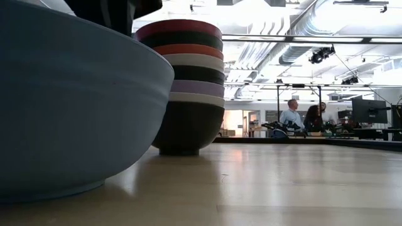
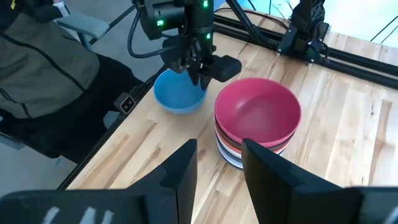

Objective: Nest bowls inside each other
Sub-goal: Stack the blue bowl on top of the pink bowl

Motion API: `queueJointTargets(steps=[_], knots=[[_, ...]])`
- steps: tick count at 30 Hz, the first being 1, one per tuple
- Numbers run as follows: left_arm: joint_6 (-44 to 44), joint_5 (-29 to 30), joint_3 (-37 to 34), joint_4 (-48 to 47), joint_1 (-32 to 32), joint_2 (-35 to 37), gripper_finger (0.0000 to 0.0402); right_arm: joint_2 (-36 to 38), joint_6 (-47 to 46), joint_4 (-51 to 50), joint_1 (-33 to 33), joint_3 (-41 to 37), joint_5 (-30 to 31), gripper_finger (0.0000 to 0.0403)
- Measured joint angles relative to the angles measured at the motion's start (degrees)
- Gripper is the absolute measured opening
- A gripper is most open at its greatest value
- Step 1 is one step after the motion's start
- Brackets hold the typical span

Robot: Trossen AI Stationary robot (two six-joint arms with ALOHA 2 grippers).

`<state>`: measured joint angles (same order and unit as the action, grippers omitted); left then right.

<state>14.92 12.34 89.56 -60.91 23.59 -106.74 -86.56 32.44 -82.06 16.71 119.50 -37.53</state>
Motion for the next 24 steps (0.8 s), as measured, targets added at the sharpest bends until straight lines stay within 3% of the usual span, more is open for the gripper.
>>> queueJointTargets(steps=[16,24], knots=[[4.5,-4.5,-6.8,10.2,-1.6,0.0,0.0118,0.0,0.6,0.5,0.0,0.0,0.0,0.0119],[5.0,-4.6,-7.4,10.7,-3.4,0.0,0.0118,0.0,0.6,0.5,0.0,0.0,0.0,0.0119]])
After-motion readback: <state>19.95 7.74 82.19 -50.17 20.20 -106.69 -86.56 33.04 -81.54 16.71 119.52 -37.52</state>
